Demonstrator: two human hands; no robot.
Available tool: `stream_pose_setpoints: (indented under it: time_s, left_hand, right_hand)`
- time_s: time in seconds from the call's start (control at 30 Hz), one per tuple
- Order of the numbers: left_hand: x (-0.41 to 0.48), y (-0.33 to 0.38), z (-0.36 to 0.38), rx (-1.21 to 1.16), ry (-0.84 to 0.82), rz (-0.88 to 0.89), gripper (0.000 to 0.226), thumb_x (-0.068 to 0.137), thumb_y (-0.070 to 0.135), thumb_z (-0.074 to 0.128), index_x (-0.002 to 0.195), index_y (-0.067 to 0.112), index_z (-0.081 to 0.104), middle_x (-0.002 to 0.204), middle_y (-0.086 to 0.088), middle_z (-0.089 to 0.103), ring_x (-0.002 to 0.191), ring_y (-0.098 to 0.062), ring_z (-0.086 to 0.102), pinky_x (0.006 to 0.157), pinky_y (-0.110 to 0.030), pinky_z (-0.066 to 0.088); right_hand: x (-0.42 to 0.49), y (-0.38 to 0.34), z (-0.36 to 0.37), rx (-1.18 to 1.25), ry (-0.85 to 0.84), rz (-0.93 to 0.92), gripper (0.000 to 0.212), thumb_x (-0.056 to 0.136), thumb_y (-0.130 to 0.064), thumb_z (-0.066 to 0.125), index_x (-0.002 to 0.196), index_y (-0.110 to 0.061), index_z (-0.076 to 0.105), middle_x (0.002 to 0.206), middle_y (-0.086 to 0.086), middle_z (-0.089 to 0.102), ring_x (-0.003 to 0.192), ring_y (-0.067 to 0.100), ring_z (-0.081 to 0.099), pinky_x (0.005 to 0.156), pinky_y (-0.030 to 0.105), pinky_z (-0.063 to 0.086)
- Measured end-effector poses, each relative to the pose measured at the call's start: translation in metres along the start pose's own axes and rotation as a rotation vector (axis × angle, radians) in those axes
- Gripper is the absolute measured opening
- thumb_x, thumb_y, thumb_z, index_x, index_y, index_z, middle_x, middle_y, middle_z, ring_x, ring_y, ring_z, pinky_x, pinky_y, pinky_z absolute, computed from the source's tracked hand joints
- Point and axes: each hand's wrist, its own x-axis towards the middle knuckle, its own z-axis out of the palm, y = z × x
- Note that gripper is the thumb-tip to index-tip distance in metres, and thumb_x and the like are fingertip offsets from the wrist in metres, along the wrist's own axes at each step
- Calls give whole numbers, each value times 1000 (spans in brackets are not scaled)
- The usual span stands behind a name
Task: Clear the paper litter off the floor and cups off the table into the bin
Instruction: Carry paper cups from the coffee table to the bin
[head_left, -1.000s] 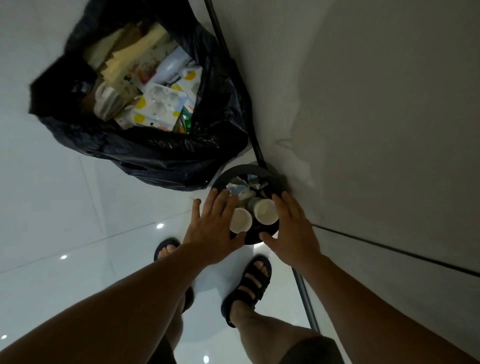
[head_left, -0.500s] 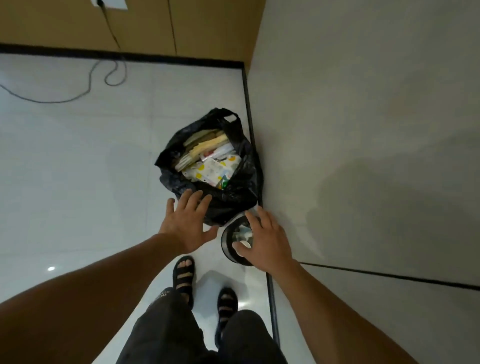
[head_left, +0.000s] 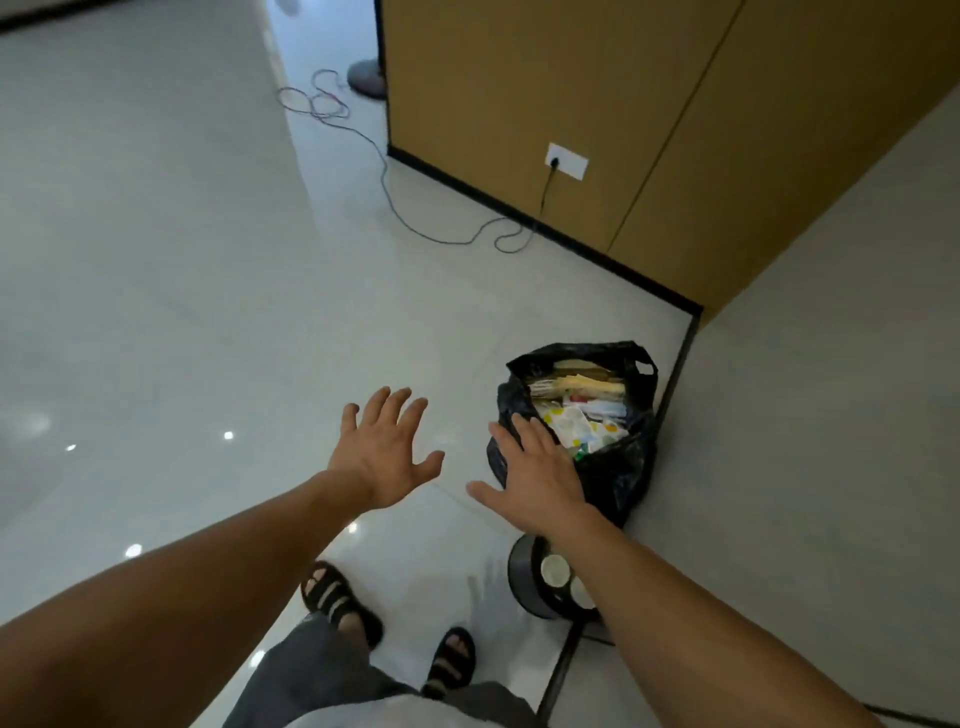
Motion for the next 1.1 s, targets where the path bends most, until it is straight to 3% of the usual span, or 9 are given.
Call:
stream_pose_setpoints:
  time_s: [0.33, 0.53, 0.73, 1.1]
  left_hand:
    - [-152, -203, -28, -187, 215, -476, 80, 86, 70, 30, 151, 26, 15, 159, 0, 13, 147, -23, 2, 116, -51, 10]
    - [-282, -351, -24, -197, 265, -770, 79, 86, 71, 31, 150, 28, 15, 159, 0, 13, 147, -24, 4, 116, -52, 8]
    - [-390, -449, -19, -220, 264, -1011, 77, 86, 72, 29, 149, 30, 14, 160, 1, 10, 147, -24, 3, 115, -53, 6]
    - [-431, -601, -15, -272, 250, -1260, 76, 87, 68, 31, 150, 28, 15, 160, 0, 9, 147, -23, 3, 116, -53, 8]
  right_hand:
    - [37, -243, -8, -182, -47, -384, 90, 85, -74, 43, 155, -34, 2, 164, 0, -5, 150, 22, -10, 119, 50, 6]
    - [39, -444, 26, -278, -62, -609, 89, 85, -74, 40, 155, -33, 3, 164, 1, -3, 150, 23, -8, 118, 50, 9]
    - [26, -608, 59, -328, -86, -855, 89, 85, -76, 39, 155, -34, 5, 164, 1, -2, 150, 23, -6, 118, 50, 9]
    - [89, -816, 92, -404, -144, -1074, 88, 85, -75, 42, 155, -33, 9, 164, 2, 2, 150, 25, -1, 118, 51, 14]
